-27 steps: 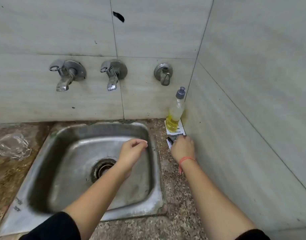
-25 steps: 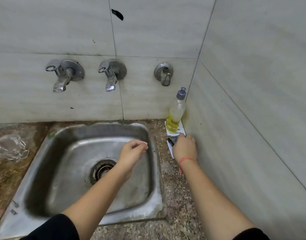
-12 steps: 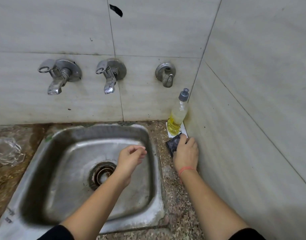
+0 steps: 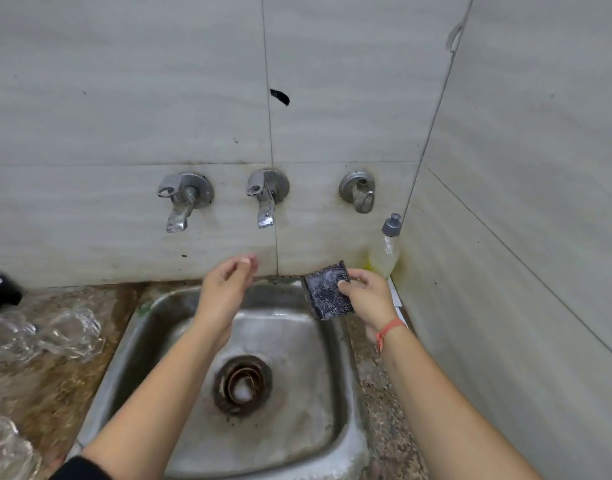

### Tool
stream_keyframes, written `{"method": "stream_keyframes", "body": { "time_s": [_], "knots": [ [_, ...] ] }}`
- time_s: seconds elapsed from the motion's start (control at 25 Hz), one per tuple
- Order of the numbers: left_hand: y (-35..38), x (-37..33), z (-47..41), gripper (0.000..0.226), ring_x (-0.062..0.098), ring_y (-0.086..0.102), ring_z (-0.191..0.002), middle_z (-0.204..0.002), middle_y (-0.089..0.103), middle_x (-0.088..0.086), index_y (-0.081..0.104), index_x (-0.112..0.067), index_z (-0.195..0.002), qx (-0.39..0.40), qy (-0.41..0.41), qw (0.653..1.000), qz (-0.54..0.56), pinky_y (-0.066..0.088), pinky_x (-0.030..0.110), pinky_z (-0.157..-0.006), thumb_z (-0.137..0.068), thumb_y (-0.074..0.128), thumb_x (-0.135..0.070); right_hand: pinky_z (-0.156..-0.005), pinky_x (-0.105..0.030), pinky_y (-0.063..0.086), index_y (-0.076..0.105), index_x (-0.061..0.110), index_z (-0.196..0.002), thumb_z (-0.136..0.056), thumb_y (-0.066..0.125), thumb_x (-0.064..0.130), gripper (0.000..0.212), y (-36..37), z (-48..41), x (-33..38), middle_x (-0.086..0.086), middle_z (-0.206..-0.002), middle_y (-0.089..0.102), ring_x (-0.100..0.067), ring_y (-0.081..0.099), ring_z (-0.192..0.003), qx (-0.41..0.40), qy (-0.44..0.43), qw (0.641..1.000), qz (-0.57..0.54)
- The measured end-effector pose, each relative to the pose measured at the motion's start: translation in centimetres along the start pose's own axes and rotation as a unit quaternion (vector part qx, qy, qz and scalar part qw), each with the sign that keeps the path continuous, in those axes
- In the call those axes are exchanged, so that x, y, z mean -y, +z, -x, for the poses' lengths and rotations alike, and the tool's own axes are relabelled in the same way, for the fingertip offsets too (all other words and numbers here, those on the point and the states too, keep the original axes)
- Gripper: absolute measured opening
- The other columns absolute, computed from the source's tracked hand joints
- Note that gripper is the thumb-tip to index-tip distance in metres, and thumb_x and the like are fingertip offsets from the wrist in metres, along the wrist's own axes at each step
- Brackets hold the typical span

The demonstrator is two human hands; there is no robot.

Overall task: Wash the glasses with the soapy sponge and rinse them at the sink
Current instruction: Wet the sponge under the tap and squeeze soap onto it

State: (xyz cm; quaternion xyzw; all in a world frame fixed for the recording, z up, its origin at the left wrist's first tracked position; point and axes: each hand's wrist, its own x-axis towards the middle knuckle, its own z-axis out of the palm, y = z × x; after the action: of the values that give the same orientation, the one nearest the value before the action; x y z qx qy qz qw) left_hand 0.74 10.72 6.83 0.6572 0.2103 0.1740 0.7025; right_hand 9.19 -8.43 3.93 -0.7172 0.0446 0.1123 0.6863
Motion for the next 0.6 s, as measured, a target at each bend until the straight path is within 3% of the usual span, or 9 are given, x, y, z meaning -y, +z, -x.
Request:
{"method": "stream_keyframes", "body": {
  "time_s": [0.12, 0.28, 0.4, 0.6],
  "knots": [
    [-1.0, -2.8, -3.7, 0.033, 0.008, 0.051, -0.124, -0.131, 0.058, -0.002, 0.055, -0.012, -0.132, 0.025, 0.063, 0.996, -0.050, 0.035, 0.033, -0.112, -0.101, 0.046, -0.021, -0.062, -0.017, 0.052, 0.062, -0.004, -0.112, -0.089, 0.054, -0.009, 0.025, 2.1, -0.5, 1.8, -0.011, -0.089, 0.067, -0.012, 0.062, -0.072, 0.054, 0.004, 0.998, -0.041],
    [-0.5, -5.0, -6.6, 0.037, 0.006, 0.044, -0.131, -0.135, 0.056, -0.005, 0.052, -0.013, -0.136, 0.123, 0.074, 0.989, -0.022, 0.027, 0.034, -0.116, -0.100, 0.046, -0.021, -0.071, -0.024, 0.053, 0.062, -0.006, -0.114, -0.089, 0.055, -0.008, 0.027, 4.2, -1.4, 3.3, -0.016, -0.096, 0.066, -0.018, 0.062, -0.075, 0.082, 0.002, 0.996, -0.044],
    [-0.1, -5.4, -7.5, 0.041, 0.010, 0.046, -0.131, -0.134, 0.058, 0.003, 0.049, -0.007, -0.138, 0.155, 0.065, 0.985, 0.039, 0.025, 0.033, -0.117, -0.098, 0.048, -0.015, -0.059, -0.018, 0.052, 0.063, -0.002, -0.109, -0.089, 0.054, -0.008, 0.023, 5.1, -1.7, 4.2, -0.011, -0.087, 0.067, -0.015, 0.063, -0.071, 0.110, 0.003, 0.992, -0.060],
    [-0.3, -5.9, -8.6, 0.066, 0.012, 0.039, -0.136, -0.142, 0.051, 0.004, 0.040, -0.011, -0.144, 0.206, 0.054, 0.974, 0.080, 0.020, 0.031, -0.119, -0.082, 0.059, -0.022, -0.057, -0.017, 0.052, 0.064, -0.001, -0.104, -0.089, 0.051, -0.011, 0.022, 5.5, -2.9, 4.8, -0.011, -0.083, 0.067, -0.014, 0.063, -0.066, 0.131, -0.003, 0.989, -0.065]
  ]
}}
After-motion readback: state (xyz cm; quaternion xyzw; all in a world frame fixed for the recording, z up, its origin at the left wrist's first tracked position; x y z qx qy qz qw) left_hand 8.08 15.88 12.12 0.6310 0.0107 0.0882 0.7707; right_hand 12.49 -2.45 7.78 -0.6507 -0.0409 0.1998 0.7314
